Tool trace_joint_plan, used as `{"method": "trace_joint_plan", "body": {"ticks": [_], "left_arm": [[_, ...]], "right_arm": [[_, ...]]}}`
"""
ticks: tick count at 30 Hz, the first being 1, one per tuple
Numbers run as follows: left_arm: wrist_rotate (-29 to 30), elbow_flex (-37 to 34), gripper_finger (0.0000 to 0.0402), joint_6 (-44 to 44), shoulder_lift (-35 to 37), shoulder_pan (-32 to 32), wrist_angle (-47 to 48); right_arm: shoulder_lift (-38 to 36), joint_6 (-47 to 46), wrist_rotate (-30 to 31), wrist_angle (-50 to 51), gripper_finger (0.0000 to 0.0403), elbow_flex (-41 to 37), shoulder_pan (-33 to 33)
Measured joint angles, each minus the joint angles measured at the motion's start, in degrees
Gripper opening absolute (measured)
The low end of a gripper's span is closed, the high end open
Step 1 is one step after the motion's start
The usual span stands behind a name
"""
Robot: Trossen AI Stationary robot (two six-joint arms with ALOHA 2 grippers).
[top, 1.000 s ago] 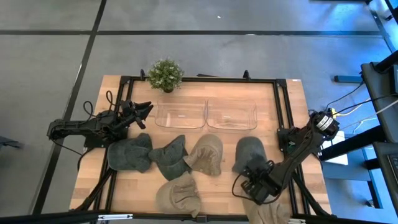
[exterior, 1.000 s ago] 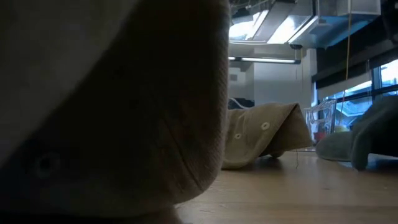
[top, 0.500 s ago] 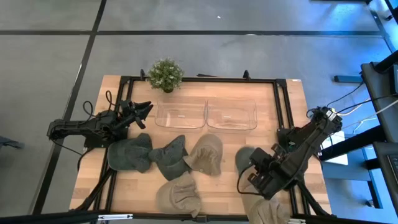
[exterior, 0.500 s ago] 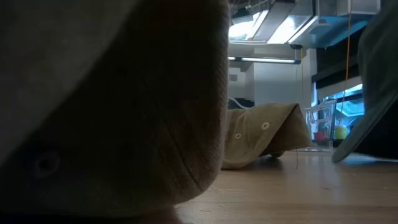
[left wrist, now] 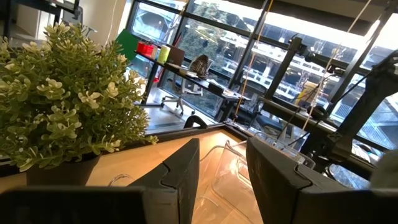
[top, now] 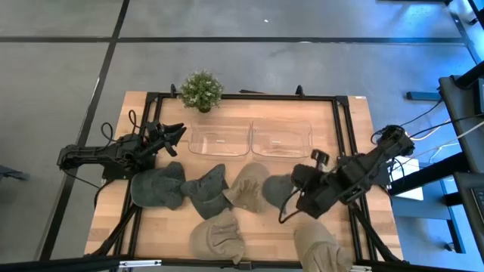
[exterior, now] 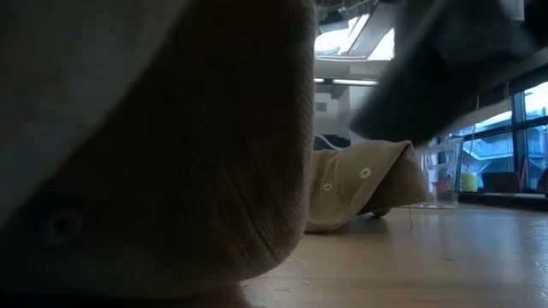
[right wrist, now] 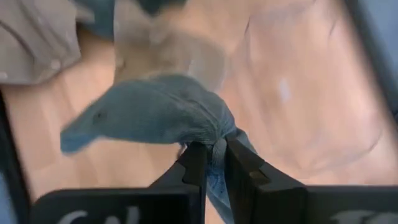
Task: Pick & Place hat
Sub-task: Put the right black cap into the right transparent bin
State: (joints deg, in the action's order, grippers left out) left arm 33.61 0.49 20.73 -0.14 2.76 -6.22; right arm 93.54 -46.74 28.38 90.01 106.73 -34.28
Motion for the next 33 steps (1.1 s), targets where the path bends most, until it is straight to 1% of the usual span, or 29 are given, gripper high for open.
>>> {"method": "trace_joint_plan", "body": {"ticks": [3,6,11,15,20,27,30,33], "left_arm": [[0.0,0.0,0.0127,0.0,0.0,0.0,0.0],[0.0,0.0,0.0127,0.0,0.0,0.0,0.0],[0.0,0.0,0.0127,0.0,0.0,0.0,0.0],[0.0,0.0,0.0127,-0.3,0.0,0.0,0.1],[0.1,0.0,0.0127,-2.4,0.0,0.0,0.1],[0.1,0.0,0.0127,-4.1,0.0,0.0,0.5],[0.1,0.0,0.0127,-4.3,0.0,0.0,0.7],[1.2,0.0,0.0127,-5.4,0.0,0.0,0.9]], "right_arm": [[0.0,9.6,5.2,0.0,0.0039,4.7,2.3],[0.0,20.6,8.7,0.0,0.004,8.7,5.1],[0.0,41.3,9.7,0.0,0.0044,11.4,10.0],[0.0,53.0,10.7,0.2,0.0041,11.0,13.7],[0.0,58.8,12.1,0.1,0.0045,10.0,18.2],[-0.2,60.9,12.2,-0.1,0.0043,9.1,22.6],[-2.3,62.3,12.5,-0.1,0.0043,5.0,23.8],[-5.9,61.8,13.8,0.0,0.0043,-1.6,24.6]]}}
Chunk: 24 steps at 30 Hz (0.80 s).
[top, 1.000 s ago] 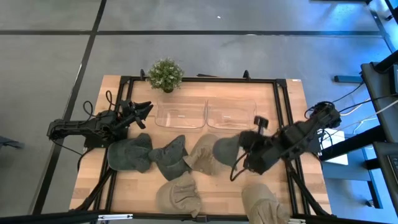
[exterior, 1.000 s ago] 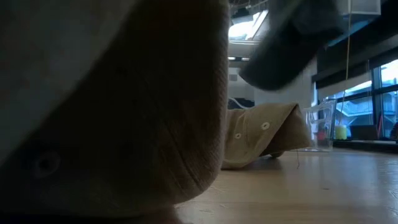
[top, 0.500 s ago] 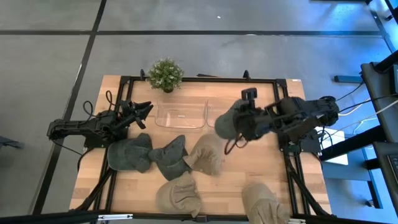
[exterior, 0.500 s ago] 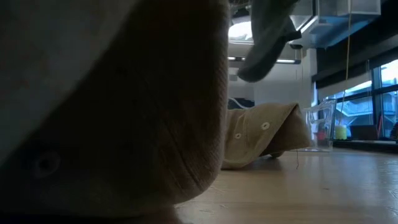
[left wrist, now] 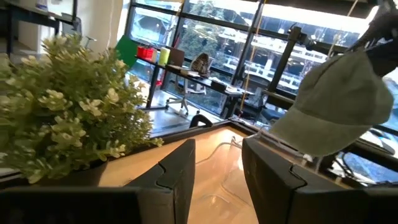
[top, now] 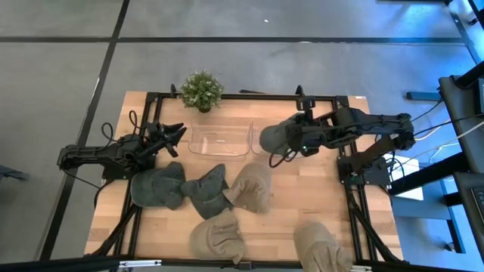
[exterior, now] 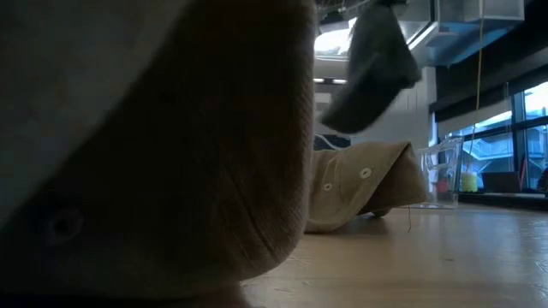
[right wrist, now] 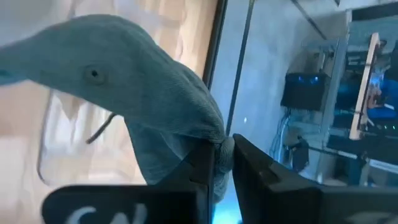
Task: Pick & Place hat
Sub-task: Put the right black cap into the right transparent bin
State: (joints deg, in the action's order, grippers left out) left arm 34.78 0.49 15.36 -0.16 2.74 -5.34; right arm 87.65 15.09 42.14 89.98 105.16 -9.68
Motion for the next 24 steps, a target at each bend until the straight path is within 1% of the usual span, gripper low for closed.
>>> {"method": "trace_joint_plan", "body": {"ticks": [4,9,12,15,19,24], "left_arm": [[4.3,0.0,0.0127,-0.1,0.0,0.0,0.0],[9.1,0.0,0.0127,-0.1,0.0,0.0,0.0],[10.4,0.0,0.0127,-0.1,0.0,0.0,0.0],[10.6,0.0,0.0127,-0.2,0.0,0.0,0.0],[10.8,0.0,0.0127,-0.6,0.0,0.0,0.0],[10.8,0.0,0.0127,-1.6,0.0,0.0,0.1]], "right_arm": [[-6.1,-2.8,0.0,0.1,0.0043,-7.2,0.1],[-11.4,-0.6,-0.1,-2.1,0.0043,-13.8,0.1],[-12.6,2.7,-0.1,-3.7,0.0043,-17.1,0.2],[-13.0,3.5,0.0,-4.2,0.0043,-20.7,0.7],[-13.0,6.3,2.7,-4.7,0.0043,-26.5,1.3],[-12.9,9.6,2.9,-5.2,0.0044,-33.2,1.6]]}}
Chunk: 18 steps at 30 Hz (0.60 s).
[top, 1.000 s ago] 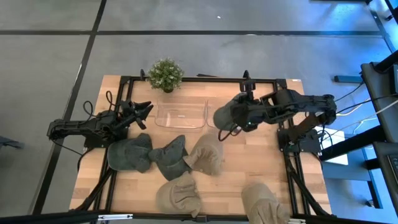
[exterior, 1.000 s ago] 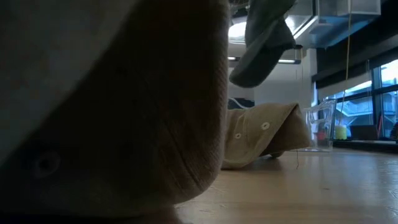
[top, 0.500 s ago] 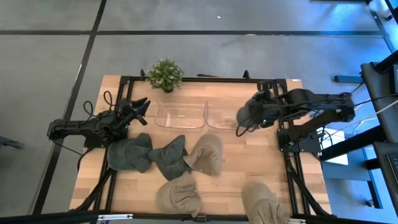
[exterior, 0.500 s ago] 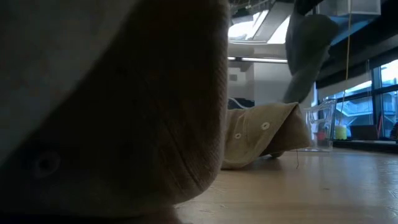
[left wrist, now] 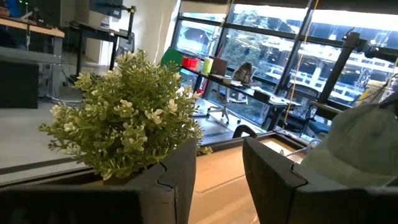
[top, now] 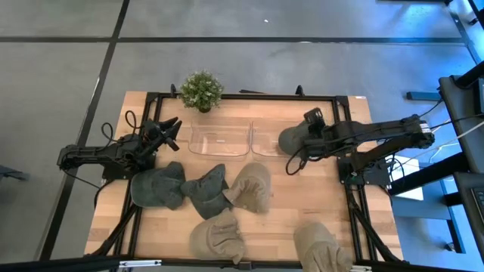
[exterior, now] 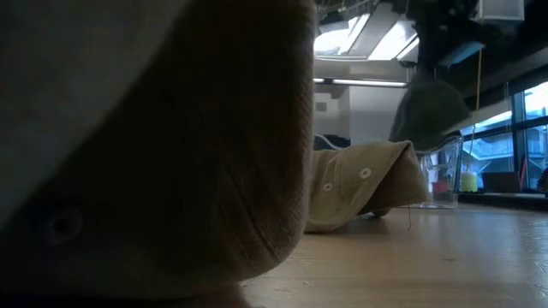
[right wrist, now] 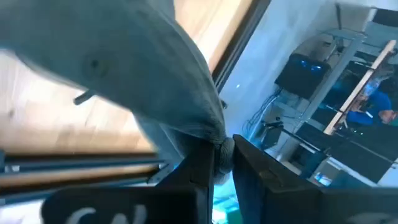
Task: Pick & Place hat
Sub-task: Put the right black cap into the right transparent bin
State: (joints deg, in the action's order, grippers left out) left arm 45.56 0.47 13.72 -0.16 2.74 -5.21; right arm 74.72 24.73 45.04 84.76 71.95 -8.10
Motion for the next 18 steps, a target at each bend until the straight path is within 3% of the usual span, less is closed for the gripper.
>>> {"method": "trace_joint_plan", "body": {"ticks": [7,18], "left_arm": [[0.0,0.0,0.0127,0.0,0.0,0.0,1.3],[0.5,0.0,0.0127,0.0,0.0,0.0,1.4]], "right_arm": [[0.0,1.2,1.9,-0.6,0.0048,-4.3,0.1],[0.0,1.0,1.8,-2.7,0.0073,-4.6,0.1]]}}
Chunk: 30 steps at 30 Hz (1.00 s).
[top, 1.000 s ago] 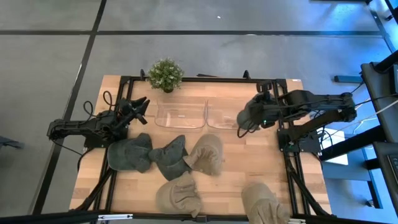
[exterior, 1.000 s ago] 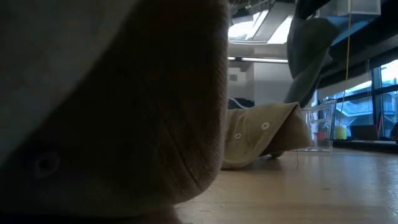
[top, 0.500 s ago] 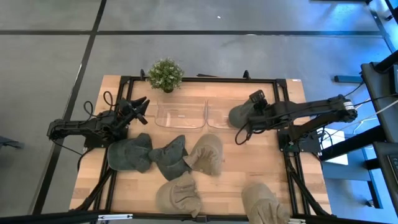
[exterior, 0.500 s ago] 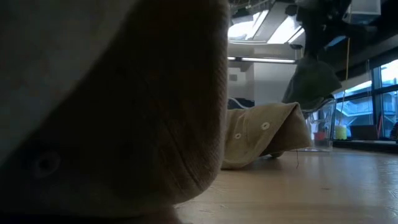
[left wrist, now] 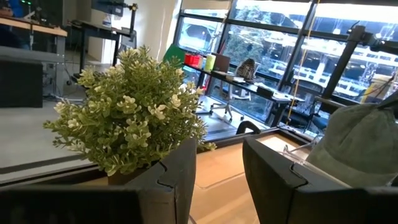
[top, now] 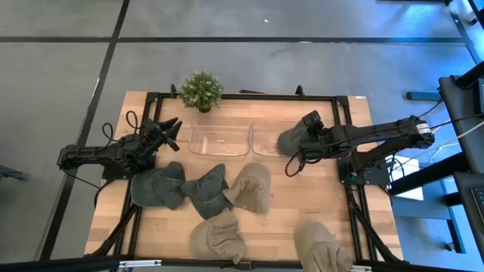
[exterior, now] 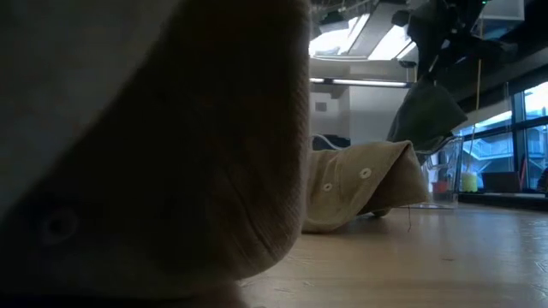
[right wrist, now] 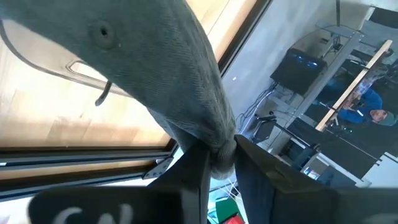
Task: Pick & Place hat
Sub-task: Put the right black cap into the right transparent bin, then put the top brown cap into the left transparent bin
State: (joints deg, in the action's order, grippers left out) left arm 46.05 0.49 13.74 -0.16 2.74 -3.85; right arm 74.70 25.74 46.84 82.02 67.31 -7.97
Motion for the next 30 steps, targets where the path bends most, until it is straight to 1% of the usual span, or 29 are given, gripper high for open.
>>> {"method": "trace_joint_plan", "body": {"ticks": [2,5,9,12,14,19,21,23,27,30], "left_arm": [[0.6,0.0,0.0127,0.0,0.0,0.0,0.0],[0.8,0.0,0.0127,0.0,0.0,0.0,0.1],[0.8,0.0,0.0127,0.0,0.0,0.0,0.1],[0.8,0.0,0.0127,0.0,0.0,0.0,0.1],[0.8,0.0,0.0127,0.0,0.0,0.0,0.1],[0.8,0.0,0.0127,0.0,0.0,0.0,0.0],[0.8,0.0,0.0127,0.0,0.0,0.0,0.0],[0.8,0.0,0.0127,0.0,0.0,0.0,0.0],[0.8,0.0,0.0127,0.0,0.0,0.0,-0.1],[0.8,0.0,0.0127,0.6,0.0,0.0,-0.1]], "right_arm": [[0.0,0.0,-0.3,0.0,0.0079,0.0,0.0],[0.0,-0.1,0.1,0.0,0.0099,0.0,0.0],[-0.1,-0.1,2.2,0.0,0.0128,0.0,0.0],[-0.4,-0.2,1.3,0.1,0.0146,0.0,0.0],[-0.6,-0.2,1.8,0.3,0.0158,0.0,0.0],[-1.0,-0.8,9.3,0.7,0.0177,0.7,-0.7],[-1.0,-4.3,10.0,0.6,0.0178,2.7,-1.2],[-1.0,-10.3,8.7,0.6,0.0177,5.4,-1.6],[-1.0,-25.5,2.8,-0.9,0.0178,11.8,-1.9],[-1.0,-38.2,-2.9,-6.7,0.0178,15.7,-1.9]]}}
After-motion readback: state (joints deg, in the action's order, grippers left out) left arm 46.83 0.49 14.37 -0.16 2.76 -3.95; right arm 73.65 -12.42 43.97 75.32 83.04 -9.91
